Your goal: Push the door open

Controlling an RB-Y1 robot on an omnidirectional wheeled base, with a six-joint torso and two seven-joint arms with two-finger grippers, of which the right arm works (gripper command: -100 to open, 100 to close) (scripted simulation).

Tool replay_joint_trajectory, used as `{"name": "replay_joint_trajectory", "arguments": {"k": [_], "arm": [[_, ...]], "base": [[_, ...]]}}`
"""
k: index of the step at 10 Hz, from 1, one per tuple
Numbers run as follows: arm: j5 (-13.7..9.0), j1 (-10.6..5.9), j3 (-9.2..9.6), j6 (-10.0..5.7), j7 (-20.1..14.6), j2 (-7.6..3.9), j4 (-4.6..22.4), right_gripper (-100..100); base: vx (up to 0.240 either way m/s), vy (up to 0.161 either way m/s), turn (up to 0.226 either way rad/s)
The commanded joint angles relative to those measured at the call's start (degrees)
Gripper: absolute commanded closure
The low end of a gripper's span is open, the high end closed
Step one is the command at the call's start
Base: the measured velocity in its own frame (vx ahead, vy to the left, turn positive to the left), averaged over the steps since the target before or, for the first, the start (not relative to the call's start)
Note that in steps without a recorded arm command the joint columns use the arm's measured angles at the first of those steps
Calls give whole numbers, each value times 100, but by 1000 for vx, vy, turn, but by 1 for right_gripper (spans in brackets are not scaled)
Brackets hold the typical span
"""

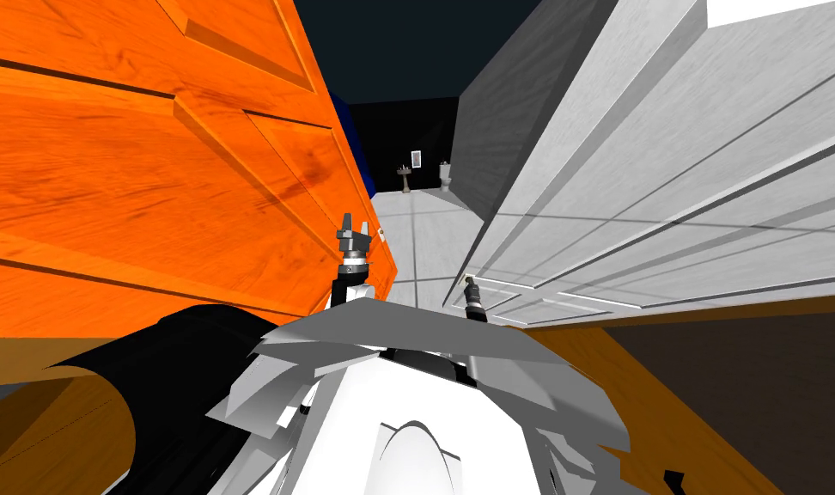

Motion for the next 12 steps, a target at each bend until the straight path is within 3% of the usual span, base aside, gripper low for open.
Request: {"name": "replay_joint_trajectory", "arguments": {"k": [1, 4, 12], "arm": [[-2, 2, -1, -9, -3, 0, -5, 100], [-34, -5, -73, 13, 21, -47, 22, 100], [-239, -91, -515, 45, 140, -193, 97, 100]], "base": [[-11, -1, -1], [26, 6, -10], [189, 39, -51]]}}
